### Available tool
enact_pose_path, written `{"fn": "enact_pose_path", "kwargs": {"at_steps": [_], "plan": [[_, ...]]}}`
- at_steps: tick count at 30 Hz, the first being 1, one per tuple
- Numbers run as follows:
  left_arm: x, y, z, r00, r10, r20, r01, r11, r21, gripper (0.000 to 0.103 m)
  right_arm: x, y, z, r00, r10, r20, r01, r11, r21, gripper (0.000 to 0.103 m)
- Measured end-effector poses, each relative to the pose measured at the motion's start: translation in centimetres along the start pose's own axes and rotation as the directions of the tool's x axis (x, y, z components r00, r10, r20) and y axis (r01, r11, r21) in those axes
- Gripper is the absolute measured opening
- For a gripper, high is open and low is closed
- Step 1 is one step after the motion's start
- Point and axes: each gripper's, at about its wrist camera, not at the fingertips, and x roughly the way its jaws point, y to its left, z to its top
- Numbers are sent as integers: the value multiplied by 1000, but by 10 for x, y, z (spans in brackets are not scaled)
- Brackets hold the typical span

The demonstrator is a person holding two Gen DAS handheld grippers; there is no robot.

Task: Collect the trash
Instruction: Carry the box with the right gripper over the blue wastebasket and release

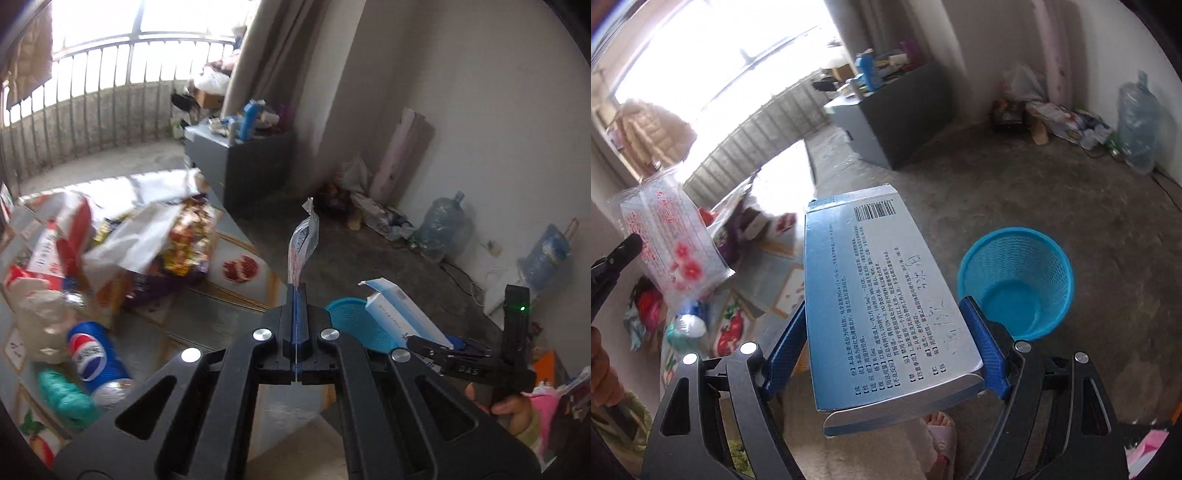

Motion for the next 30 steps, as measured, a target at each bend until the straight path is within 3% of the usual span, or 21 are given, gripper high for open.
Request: {"fn": "enact_pose_path", "kwargs": {"at_steps": [2, 4, 10, 13, 14, 15, 16, 17, 20, 23, 27, 30], "plan": [[60, -21, 9, 986, -99, -131, 94, 994, -49, 0, 9, -38, 1, 999, -37, -11, 38, 993, 116, 79], [114, -47, 11, 969, -111, -223, 107, 994, -30, 0, 22, -73, 3, 998, -49, -28, 54, 975, 215, 79], [262, -105, -3, 900, -79, -429, 101, 994, 29, 0, 80, -161, 10, 998, -2, -65, 32, 886, 462, 79], [319, -119, -11, 886, -38, -461, 68, 997, 47, 0, 114, -195, 15, 998, 14, -58, 20, 835, 550, 80], [337, -121, -15, 878, -24, -478, 56, 997, 53, 8, 126, -205, 17, 998, 23, -56, 13, 820, 572, 82], [353, -124, -19, 869, 0, -494, 35, 997, 63, 29, 143, -218, 17, 997, 40, -66, 7, 799, 601, 88], [366, -126, -23, 864, 27, -504, 11, 997, 72, 41, 157, -226, 17, 996, 44, -80, 16, 781, 624, 90], [374, -127, -26, 863, 52, -502, -12, 996, 83, 53, 170, -234, 17, 995, 41, -92, 26, 775, 631, 91], [383, -127, -28, 867, 83, -492, -36, 994, 103, 56, 190, -245, 11, 990, -26, -138, 108, 768, 632, 91], [378, -120, -25, 875, 78, -478, -28, 993, 111, 59, 186, -250, 0, 991, -30, -129, 106, 758, 643, 91], [354, -119, -18, 904, 89, -418, -34, 990, 137, 59, 160, -242, -5, 988, -108, -110, 152, 790, 595, 91], [324, -116, -11, 930, 53, -363, -8, 992, 123, 60, 136, -222, 2, 976, -198, -93, 218, 826, 520, 91]]}}
